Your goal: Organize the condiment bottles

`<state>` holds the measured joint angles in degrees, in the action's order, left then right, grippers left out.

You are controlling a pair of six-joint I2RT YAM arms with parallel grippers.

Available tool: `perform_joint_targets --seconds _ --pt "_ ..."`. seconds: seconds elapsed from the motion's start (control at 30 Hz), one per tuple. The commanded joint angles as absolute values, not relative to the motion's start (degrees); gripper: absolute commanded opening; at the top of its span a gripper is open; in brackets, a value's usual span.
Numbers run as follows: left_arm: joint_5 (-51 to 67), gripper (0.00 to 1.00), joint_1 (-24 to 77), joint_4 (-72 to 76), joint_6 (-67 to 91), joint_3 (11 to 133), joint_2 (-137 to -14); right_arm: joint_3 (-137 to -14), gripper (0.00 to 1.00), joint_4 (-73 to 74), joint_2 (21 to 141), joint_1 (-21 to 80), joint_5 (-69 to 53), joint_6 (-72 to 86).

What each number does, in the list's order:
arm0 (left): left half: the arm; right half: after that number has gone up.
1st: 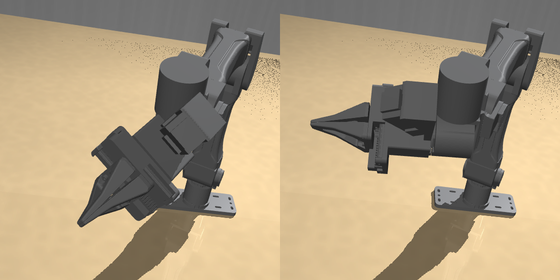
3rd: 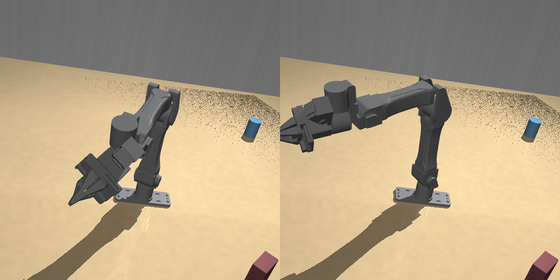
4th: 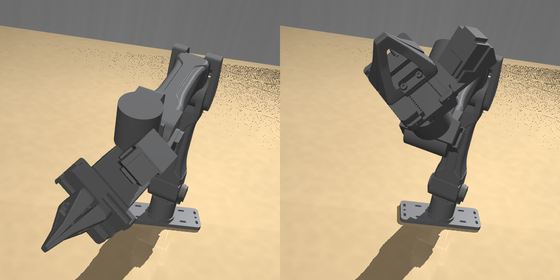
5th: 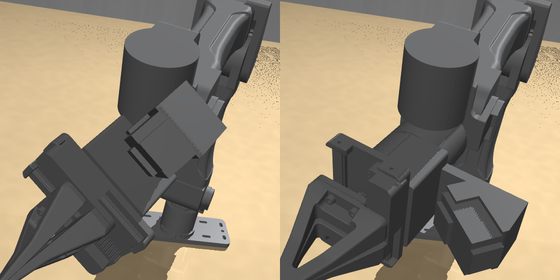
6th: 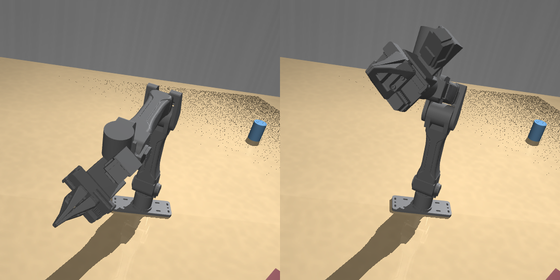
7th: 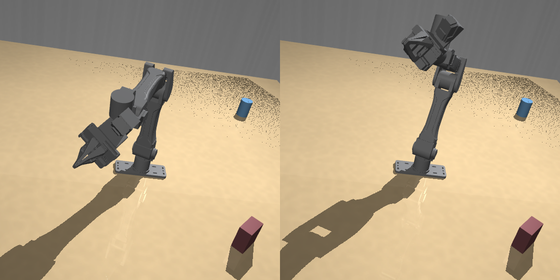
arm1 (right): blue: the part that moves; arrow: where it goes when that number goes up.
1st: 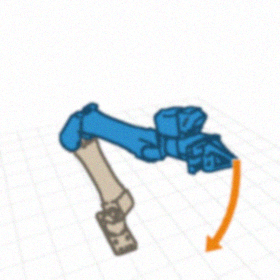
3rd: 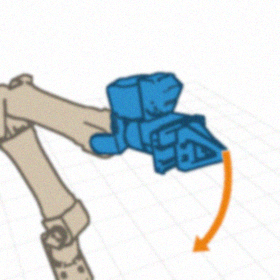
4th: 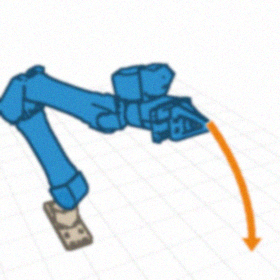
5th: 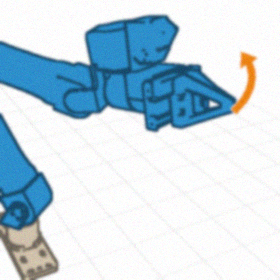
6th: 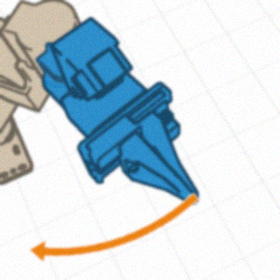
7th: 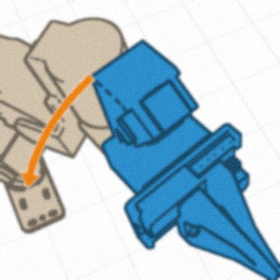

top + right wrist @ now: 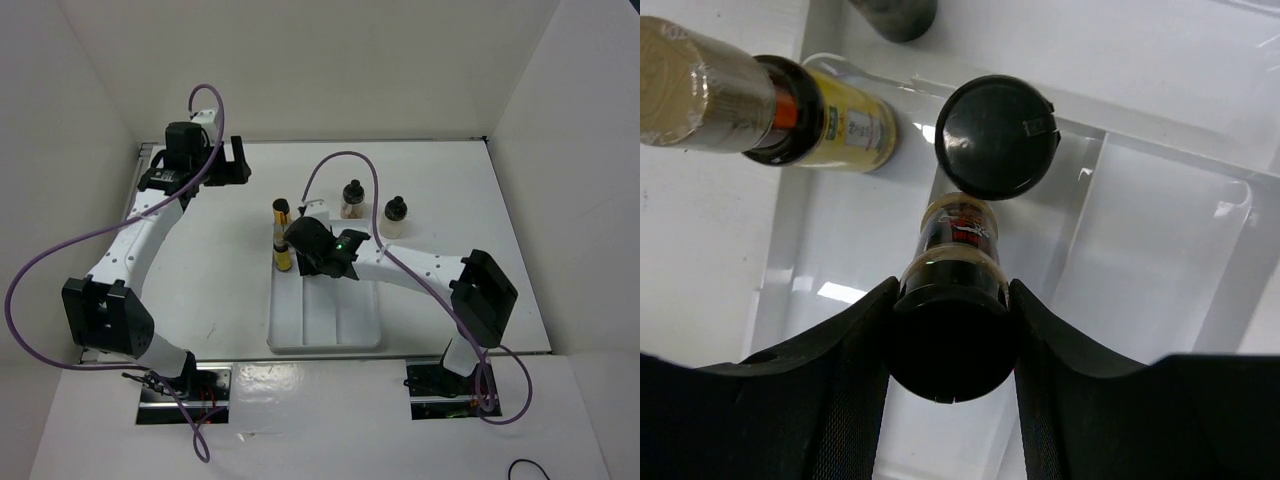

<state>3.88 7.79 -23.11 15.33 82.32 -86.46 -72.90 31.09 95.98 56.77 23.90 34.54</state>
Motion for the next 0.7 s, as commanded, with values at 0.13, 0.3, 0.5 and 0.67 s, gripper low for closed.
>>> perform_joint_targets --seconds 0.13,0.3,0.5,0.67 --pt "4.75 1.00 7.21 -21.18 16.08 82.00 -85.34 -77.52 0.00 30.58 97.38 56.95 29.53 32.17" --pt "5.27 1.00 7.21 -21.18 16.08 81.47 -85.34 -77.52 0.00 30.06 99.31 56.95 28.48 32.17" --pt "4.75 1.00 7.21 -21.18 16.08 81.47 -85.34 -76.90 0.01 30.67 101.07 56.95 27.86 32.70" --pt "4.75 1.00 7.21 -21.18 16.08 81.47 -85.86 -76.38 0.09 30.67 101.07 56.95 27.33 32.70"
